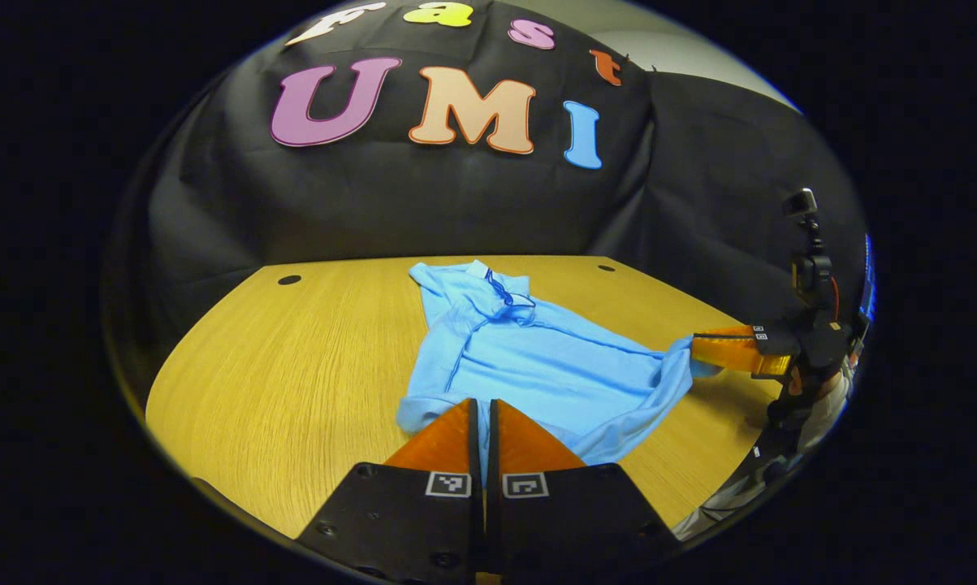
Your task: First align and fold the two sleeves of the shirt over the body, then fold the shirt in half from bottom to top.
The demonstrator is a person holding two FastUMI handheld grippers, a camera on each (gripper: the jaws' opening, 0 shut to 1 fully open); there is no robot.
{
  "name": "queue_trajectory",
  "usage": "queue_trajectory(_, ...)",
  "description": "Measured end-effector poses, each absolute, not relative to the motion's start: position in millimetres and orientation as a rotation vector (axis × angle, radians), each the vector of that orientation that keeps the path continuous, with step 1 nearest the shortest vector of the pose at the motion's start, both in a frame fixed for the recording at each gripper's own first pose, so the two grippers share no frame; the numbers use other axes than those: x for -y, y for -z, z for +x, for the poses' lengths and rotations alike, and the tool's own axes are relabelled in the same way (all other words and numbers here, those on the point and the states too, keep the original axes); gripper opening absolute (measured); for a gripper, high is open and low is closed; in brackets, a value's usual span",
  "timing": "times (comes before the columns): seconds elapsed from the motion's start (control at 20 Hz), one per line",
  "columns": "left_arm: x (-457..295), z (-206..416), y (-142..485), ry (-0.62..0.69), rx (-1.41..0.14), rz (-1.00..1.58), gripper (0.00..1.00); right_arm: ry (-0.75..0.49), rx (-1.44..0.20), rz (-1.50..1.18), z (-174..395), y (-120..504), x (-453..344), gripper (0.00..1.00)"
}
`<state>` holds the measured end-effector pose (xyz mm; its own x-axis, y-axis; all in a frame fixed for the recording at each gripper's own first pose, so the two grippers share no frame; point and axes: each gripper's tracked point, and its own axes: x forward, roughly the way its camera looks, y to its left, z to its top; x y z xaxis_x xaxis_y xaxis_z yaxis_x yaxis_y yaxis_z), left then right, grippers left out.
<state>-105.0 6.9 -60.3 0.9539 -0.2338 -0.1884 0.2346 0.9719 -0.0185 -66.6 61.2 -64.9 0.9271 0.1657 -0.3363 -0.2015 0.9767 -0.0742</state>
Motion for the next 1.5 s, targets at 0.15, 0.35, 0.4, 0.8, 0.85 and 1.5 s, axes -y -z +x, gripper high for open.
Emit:
queue_trajectory(0.15,-4.9,-83.1,35.6,0.25,-0.17,-0.012,0.0,-0.194,-0.32,-0.121,-40.0,47.9,-63.6,0.02)
queue_trajectory(0.35,-7.6,-46.3,10.9,0.268,-0.161,-0.028,0.0,-0.181,-0.298,-0.143,7.0,27.8,-60.4,0.02)
queue_trajectory(0.4,-10.4,-35.5,4.2,0.265,-0.156,-0.03,0.0,-0.181,-0.3,-0.129,21.3,25.0,-60.3,0.02)
queue_trajectory(0.8,-27.6,57.2,-32.8,0.231,-0.115,0.005,0.0,-0.126,-0.283,-0.074,118.2,11.3,-32.8,0.02)
queue_trajectory(0.85,-29.3,69.1,-35.5,0.226,-0.11,0.006,0.0,-0.115,-0.291,-0.062,127.7,14.3,-28.0,0.02)
queue_trajectory(1.5,-17.8,206.9,-41.6,0.234,-0.123,-0.032,0.0,-0.023,-0.29,-0.023,245.0,1.5,9.3,0.02)
